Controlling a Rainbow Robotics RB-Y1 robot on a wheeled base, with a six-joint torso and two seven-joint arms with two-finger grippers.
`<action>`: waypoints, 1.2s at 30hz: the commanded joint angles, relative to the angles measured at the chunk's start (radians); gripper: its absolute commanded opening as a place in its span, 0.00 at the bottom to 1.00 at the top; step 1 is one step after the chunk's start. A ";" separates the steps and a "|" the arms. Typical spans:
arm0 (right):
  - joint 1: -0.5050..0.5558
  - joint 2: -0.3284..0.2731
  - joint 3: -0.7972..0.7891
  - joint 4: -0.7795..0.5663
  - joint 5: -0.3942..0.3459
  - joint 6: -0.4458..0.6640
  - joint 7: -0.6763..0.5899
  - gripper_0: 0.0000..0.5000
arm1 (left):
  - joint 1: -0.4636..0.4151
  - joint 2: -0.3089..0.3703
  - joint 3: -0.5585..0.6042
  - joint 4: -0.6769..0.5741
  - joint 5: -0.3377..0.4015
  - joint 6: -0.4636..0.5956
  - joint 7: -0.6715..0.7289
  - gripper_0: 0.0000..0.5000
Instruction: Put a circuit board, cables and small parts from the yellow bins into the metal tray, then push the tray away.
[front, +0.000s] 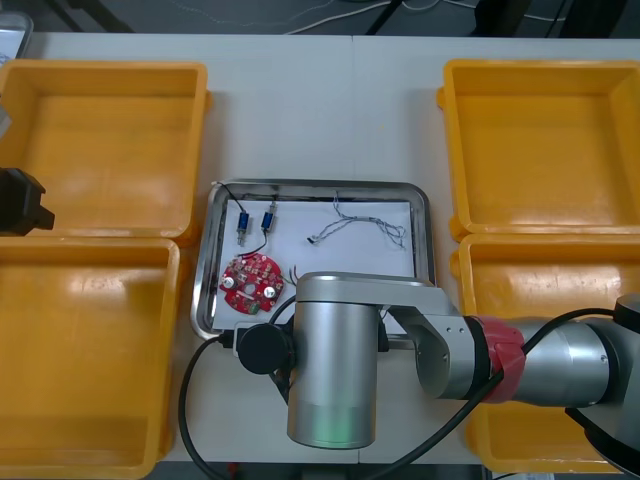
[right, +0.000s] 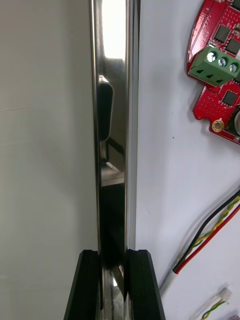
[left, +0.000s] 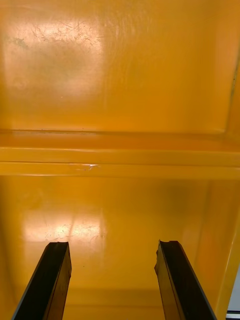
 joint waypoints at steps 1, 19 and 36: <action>-0.070 -0.023 0.021 0.002 -0.004 -0.012 -0.038 0.00 | 0.022 0.041 0.032 -0.028 -0.001 0.002 -0.084 1.00; -0.198 -0.023 0.021 0.117 -0.009 -0.056 -0.013 0.00 | 0.022 0.041 0.032 -0.028 -0.001 0.002 -0.084 1.00; -0.309 -0.021 0.021 0.284 -0.039 -0.139 0.022 0.00 | 0.022 0.041 0.032 -0.028 -0.001 0.002 -0.084 1.00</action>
